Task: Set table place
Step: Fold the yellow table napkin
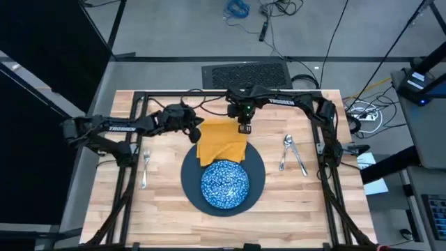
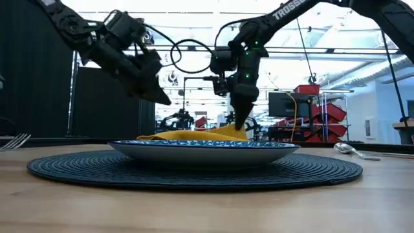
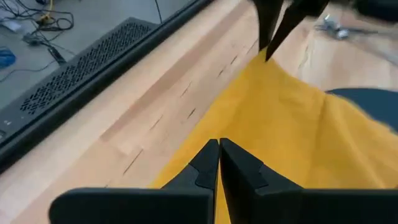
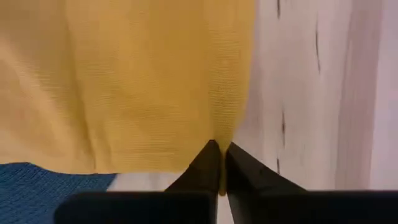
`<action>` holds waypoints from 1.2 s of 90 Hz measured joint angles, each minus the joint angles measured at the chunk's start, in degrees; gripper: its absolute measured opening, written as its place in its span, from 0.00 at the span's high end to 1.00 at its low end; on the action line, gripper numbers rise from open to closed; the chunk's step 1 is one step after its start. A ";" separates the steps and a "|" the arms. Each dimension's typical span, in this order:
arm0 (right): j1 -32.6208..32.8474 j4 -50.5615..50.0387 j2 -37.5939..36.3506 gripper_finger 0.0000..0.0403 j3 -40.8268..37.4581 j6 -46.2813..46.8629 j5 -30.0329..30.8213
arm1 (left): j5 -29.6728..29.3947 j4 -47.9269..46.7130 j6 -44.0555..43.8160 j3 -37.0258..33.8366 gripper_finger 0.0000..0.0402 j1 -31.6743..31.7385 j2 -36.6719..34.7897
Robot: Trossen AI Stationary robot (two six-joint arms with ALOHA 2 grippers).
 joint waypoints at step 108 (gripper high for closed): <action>-0.11 -1.26 0.18 1.00 0.00 -0.42 -0.23 | -3.55 -2.86 13.46 1.82 0.64 -0.88 8.82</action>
